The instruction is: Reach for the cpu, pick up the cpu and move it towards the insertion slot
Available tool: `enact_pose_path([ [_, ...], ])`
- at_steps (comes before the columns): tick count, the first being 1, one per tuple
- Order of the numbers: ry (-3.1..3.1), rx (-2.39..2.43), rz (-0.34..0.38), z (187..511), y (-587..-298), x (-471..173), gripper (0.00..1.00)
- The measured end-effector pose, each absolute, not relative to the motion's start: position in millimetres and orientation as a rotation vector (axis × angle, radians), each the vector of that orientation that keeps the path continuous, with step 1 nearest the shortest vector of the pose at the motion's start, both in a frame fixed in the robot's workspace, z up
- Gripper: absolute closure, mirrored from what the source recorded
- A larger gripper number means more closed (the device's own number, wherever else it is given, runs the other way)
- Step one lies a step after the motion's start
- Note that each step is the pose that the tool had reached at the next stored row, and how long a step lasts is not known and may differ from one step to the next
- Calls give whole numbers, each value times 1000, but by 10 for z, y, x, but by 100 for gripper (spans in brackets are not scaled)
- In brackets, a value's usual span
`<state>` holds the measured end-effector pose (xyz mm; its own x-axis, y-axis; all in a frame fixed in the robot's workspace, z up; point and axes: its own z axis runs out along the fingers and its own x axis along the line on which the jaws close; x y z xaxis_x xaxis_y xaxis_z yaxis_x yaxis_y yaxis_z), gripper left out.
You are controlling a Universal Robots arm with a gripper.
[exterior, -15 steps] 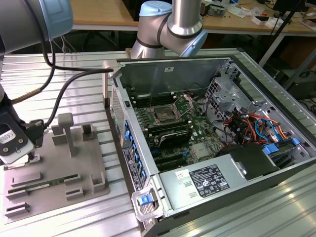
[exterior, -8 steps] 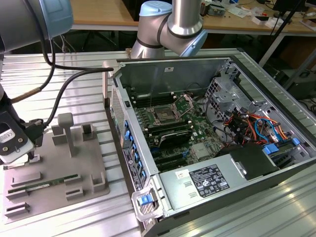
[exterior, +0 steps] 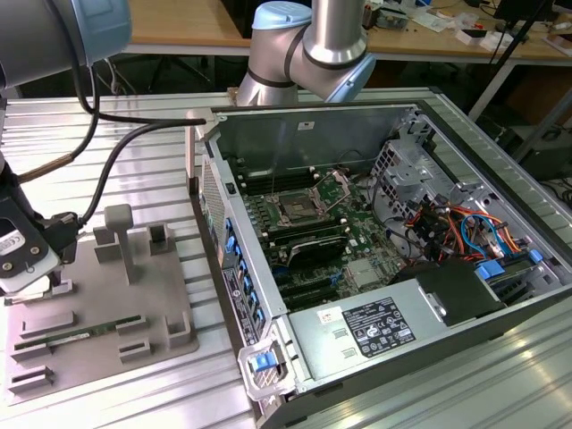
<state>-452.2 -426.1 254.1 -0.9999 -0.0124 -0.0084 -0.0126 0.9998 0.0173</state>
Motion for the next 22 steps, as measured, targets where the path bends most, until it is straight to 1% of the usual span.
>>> enact_pose_path([
  [22,3133,-20,27,2604,-4261,-4522,45],
])
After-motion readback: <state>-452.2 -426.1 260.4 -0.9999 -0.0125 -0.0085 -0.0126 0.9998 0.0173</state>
